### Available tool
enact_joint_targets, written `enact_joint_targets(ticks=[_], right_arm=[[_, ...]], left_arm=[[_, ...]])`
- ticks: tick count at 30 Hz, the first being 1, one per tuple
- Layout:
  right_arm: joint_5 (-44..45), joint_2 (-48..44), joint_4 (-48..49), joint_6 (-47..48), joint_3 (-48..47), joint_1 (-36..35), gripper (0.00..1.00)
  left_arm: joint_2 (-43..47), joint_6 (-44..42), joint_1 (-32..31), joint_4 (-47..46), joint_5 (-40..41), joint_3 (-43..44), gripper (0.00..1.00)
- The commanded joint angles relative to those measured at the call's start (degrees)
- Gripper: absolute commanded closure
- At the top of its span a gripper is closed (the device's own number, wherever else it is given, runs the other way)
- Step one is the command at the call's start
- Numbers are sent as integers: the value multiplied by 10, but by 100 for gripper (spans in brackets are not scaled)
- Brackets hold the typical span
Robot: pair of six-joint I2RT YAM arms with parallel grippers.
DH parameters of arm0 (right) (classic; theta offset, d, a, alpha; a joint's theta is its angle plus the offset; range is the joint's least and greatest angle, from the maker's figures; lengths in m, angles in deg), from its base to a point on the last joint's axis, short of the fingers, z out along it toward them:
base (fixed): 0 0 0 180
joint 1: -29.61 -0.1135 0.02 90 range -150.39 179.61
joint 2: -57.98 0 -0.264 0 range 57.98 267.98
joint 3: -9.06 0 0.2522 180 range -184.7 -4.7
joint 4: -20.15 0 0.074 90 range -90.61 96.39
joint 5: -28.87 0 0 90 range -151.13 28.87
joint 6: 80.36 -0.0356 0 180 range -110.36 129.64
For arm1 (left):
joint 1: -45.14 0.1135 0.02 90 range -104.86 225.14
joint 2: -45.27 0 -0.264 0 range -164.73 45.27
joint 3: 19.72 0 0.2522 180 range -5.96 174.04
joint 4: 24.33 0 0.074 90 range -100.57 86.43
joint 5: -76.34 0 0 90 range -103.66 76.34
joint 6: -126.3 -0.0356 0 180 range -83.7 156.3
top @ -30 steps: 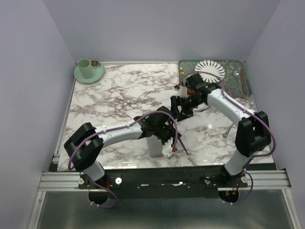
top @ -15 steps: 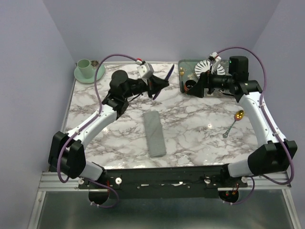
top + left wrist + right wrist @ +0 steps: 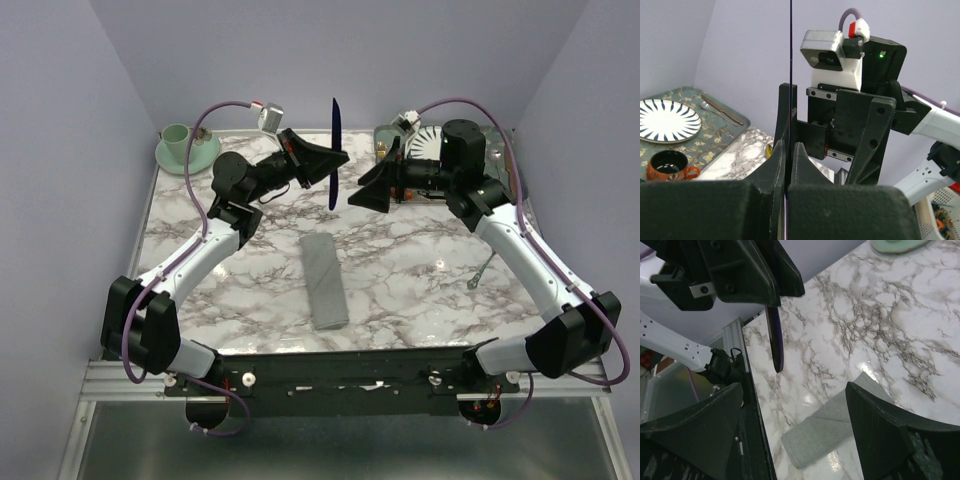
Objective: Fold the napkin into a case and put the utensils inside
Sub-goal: Pass from the left arm to the right
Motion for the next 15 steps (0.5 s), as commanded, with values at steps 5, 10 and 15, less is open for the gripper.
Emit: enact_joint_targets(ticks=[5, 10, 15], right_arm=[[-7, 51, 92, -90, -61, -54, 22], [-2, 69, 92, -93, -67, -71, 29], [0, 88, 93, -98, -78, -82, 50]], left_arm=[[24, 85, 9, -57, 31, -24, 100], [27, 102, 14, -75, 29, -26, 100], [35, 105, 16, -78, 31, -30, 100]])
